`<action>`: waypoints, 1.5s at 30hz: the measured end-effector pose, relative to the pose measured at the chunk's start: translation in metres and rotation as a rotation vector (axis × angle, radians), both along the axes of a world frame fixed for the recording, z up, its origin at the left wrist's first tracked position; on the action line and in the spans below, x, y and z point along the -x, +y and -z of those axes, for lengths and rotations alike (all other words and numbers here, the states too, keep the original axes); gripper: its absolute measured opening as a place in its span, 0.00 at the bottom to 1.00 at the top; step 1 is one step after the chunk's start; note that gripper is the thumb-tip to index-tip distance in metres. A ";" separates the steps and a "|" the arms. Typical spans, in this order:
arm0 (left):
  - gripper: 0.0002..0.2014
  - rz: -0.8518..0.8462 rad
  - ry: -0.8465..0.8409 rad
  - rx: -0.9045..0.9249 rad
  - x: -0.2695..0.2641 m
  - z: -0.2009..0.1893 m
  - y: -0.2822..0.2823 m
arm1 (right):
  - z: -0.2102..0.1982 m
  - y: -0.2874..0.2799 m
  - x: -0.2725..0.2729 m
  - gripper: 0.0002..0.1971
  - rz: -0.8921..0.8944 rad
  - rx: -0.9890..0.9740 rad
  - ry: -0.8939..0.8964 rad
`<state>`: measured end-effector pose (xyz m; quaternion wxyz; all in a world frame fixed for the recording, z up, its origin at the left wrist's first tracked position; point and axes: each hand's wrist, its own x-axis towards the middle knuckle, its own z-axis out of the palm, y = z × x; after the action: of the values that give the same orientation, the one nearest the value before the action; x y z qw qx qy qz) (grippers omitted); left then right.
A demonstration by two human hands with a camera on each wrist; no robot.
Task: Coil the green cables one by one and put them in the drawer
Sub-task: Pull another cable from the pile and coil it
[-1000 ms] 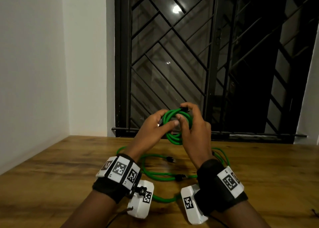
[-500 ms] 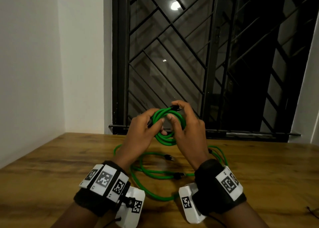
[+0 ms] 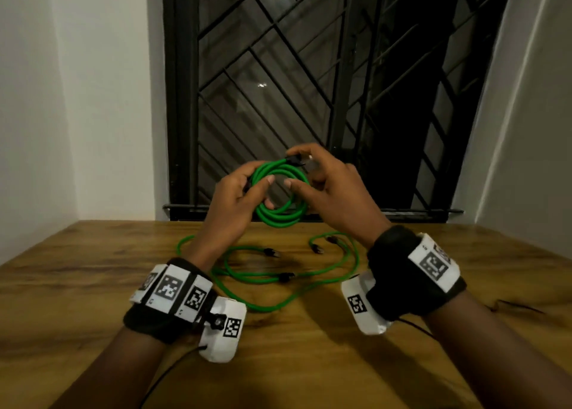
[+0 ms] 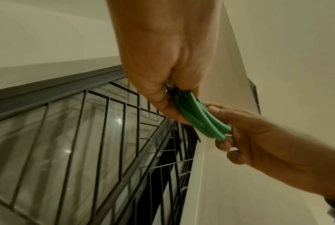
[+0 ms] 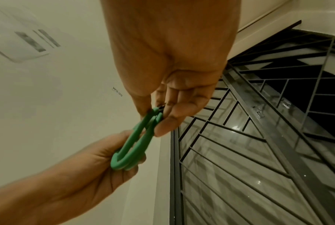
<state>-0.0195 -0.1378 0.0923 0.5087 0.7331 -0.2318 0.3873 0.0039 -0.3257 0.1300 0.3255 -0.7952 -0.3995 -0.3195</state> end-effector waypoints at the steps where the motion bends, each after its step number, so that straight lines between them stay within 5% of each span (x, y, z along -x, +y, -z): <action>1: 0.11 0.029 0.008 0.000 0.004 -0.002 -0.009 | -0.006 -0.013 0.008 0.18 -0.001 0.031 0.023; 13: 0.07 0.180 0.079 -0.184 0.050 0.002 -0.159 | -0.005 -0.194 0.093 0.18 0.049 -0.011 0.467; 20: 0.06 0.183 0.139 -0.132 0.049 0.026 -0.198 | 0.033 -0.278 0.049 0.08 0.403 0.039 0.822; 35: 0.06 0.090 0.169 -0.168 0.070 0.012 -0.150 | 0.101 -0.244 -0.042 0.12 0.878 0.695 0.660; 41: 0.04 0.032 0.162 -0.187 0.076 0.004 -0.121 | 0.094 -0.239 -0.031 0.09 0.867 0.819 0.616; 45: 0.04 -0.028 0.151 -0.211 0.073 -0.002 -0.102 | 0.073 -0.236 -0.028 0.12 0.710 0.695 0.707</action>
<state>-0.0920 -0.2402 0.0945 0.4391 0.8129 -0.2221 0.3115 0.0321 -0.5612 0.0568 0.0336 -0.9974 -0.0587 0.0239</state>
